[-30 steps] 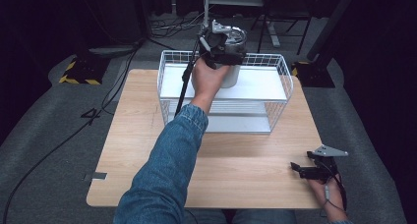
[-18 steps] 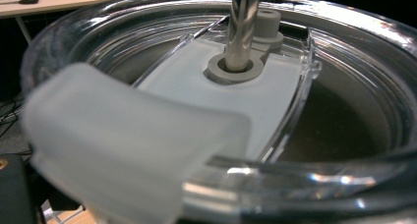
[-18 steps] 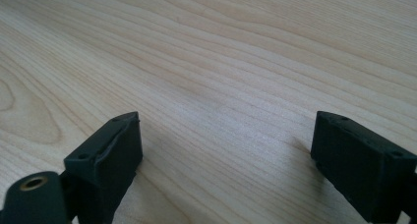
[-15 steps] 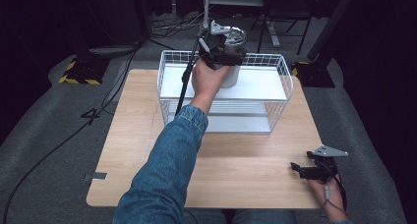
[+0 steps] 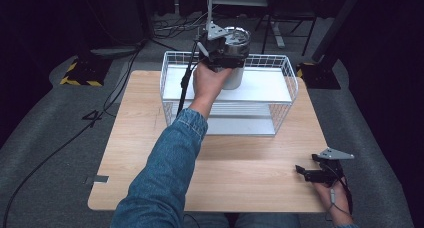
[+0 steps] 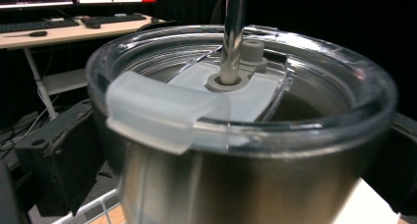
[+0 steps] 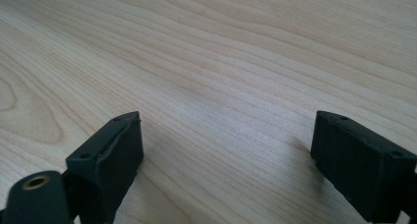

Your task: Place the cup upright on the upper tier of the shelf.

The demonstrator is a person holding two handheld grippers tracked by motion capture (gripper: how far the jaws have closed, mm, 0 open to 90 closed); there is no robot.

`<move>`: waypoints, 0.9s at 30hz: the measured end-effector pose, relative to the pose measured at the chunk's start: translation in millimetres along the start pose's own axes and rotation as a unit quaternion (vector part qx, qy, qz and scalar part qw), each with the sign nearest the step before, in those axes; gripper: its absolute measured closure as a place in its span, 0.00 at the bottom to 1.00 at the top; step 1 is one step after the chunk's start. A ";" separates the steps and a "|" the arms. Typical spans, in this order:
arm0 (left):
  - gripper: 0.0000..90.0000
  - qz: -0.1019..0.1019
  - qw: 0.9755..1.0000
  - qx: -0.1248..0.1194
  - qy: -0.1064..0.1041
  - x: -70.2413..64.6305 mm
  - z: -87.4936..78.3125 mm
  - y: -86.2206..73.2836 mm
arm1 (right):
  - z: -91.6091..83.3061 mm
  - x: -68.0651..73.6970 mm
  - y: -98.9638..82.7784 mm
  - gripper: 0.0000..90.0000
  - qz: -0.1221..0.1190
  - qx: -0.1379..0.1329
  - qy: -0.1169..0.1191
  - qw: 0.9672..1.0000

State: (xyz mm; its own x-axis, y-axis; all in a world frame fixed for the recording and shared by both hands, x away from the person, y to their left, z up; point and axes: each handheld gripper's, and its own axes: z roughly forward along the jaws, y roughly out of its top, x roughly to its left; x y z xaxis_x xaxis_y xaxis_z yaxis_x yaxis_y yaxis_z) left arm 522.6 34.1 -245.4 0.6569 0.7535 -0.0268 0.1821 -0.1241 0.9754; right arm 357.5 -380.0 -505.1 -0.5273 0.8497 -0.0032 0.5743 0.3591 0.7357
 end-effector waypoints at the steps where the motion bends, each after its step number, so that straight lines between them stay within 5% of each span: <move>1: 0.00 0.002 1.000 0.000 0.000 -0.4 -1.4 0.1 | 0.0 0.0 0.0 0.14 0.000 0.000 0.000 1.000; 9: 0.00 0.022 1.000 -0.002 0.007 -2.4 -29.8 3.3 | 0.2 0.2 0.1 0.14 -0.002 0.001 0.004 1.000; 18: 0.00 0.022 1.000 -0.003 0.003 -2.8 -60.9 -0.9 | 0.1 0.2 0.1 0.14 -0.003 0.002 0.005 1.000; 27: 0.00 0.025 0.999 -0.015 -0.029 -10.3 -105.5 -7.0 | 0.1 0.2 0.1 0.14 -0.003 0.002 0.005 1.000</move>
State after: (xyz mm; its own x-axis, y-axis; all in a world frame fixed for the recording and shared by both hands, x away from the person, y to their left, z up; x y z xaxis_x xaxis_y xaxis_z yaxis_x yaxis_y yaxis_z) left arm 437.4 95.4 -228.9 0.7063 0.7078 0.0096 0.1263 -0.1394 0.9822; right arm 357.5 -379.8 -505.1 -0.5373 0.8434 -0.0011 0.5738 0.3665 0.7324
